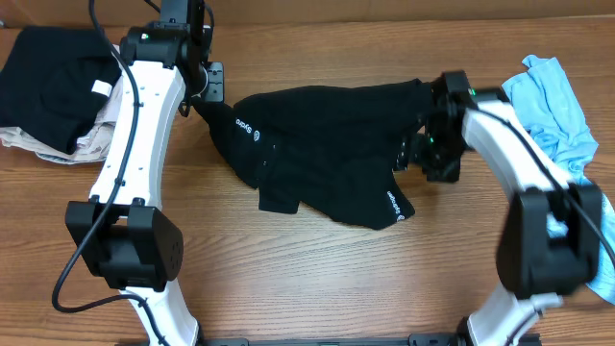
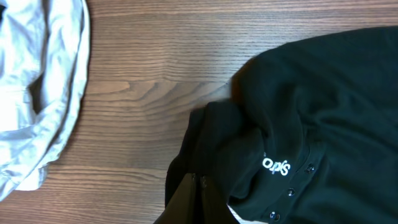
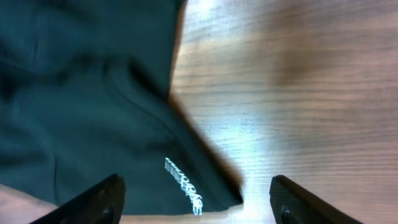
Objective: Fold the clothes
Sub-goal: 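Grasp the black shirt's right side with the right gripper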
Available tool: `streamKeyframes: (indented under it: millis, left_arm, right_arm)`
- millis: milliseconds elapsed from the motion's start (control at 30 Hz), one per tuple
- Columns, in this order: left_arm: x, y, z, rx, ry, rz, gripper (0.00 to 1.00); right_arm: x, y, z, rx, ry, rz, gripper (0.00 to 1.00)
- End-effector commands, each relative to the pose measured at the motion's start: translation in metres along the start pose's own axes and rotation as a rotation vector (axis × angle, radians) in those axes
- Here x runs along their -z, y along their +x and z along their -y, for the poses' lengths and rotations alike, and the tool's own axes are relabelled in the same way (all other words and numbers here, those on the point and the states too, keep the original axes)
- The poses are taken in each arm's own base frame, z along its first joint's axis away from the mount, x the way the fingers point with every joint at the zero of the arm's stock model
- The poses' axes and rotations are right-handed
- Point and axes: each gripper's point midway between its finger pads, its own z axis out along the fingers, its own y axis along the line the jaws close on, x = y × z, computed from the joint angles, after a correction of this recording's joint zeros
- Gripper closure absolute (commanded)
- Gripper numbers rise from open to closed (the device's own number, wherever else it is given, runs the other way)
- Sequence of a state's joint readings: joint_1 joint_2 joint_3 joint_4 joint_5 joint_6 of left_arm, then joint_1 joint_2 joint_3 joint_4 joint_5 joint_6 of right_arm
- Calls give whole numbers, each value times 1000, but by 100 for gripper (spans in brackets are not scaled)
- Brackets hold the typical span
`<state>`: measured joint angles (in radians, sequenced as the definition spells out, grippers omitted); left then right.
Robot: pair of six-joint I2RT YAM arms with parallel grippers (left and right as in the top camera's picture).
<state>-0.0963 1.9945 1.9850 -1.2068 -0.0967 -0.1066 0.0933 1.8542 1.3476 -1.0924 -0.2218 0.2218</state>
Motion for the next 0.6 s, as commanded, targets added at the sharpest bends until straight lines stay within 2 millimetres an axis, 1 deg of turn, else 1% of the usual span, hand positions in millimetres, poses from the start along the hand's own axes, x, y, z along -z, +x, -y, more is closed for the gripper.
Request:
streamKeyframes:
  millis: [0, 133, 267, 367, 500, 567]
  left_arm:
    - [2, -5, 4, 23, 21, 12, 96]
    - [2, -5, 5, 20, 22, 11, 96]
    - [3, -1, 10, 18, 53, -7, 96]
    - [3, 1, 10, 18, 53, -14, 96]
    - [3, 1, 10, 18, 53, -14, 96]
    - [3, 1, 10, 17, 53, -15, 96]
  right_arm:
    - [-4, 23, 7, -21, -27, 19, 22]
    - [-32, 39, 17, -24, -28, 0, 23]
    - [-53, 50, 26, -95, -26, -4, 28]
    - [-59, 56, 26, -104, -40, -14, 29]
    - [-62, 58, 21, -91, -59, -15, 37]
    - [-64, 59, 12, -77, -94, -20, 41]
